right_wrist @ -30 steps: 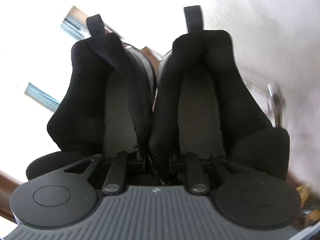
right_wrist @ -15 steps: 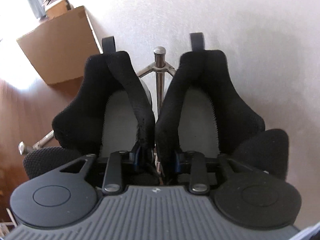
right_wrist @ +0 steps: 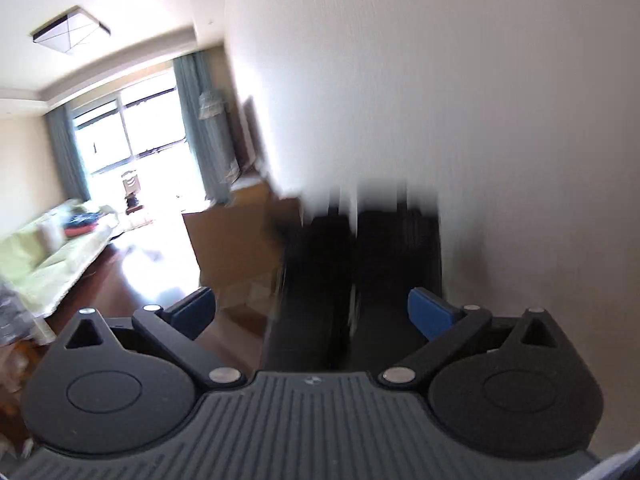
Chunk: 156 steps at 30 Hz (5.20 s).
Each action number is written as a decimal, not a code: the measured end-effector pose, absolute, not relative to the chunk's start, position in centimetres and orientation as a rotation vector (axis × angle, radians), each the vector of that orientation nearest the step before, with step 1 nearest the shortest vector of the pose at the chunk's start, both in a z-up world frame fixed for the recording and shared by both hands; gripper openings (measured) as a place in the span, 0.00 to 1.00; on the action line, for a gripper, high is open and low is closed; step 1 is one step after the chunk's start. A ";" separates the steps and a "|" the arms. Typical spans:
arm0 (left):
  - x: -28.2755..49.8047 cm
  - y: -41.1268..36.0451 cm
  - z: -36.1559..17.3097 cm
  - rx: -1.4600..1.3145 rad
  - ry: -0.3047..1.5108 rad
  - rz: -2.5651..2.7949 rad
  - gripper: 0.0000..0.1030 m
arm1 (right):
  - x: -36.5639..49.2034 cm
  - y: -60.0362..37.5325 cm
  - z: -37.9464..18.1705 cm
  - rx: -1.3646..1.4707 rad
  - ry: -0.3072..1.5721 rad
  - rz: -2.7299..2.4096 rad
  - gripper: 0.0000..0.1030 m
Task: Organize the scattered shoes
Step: 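Grasp both grey fluffy slippers together with the right gripper, then place the grey slippers on the rack's middle shelf and open the right gripper, then grasp both tan buckled shoes together with the right gripper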
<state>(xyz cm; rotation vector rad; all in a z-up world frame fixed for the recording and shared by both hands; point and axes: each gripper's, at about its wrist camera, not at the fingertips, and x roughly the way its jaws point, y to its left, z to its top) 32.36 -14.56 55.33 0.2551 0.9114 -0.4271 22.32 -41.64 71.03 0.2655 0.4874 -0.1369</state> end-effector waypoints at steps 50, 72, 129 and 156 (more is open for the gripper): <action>8.8 -24.5 3.1 0.371 1.439 -0.465 0.92 | 6.8 -37.6 -23.8 -0.218 1.573 0.111 0.42; 18.7 -23.2 26.2 0.294 1.186 -0.444 0.92 | 13.3 -44.6 12.7 0.472 1.075 -0.262 0.24; 28.0 -17.8 23.4 0.283 1.183 -0.229 0.92 | 24.1 -43.6 9.9 0.118 1.254 -0.205 0.42; 29.4 -20.5 -1.3 0.320 1.247 -0.388 0.92 | 30.1 -37.7 -27.4 -0.185 1.439 -0.068 0.35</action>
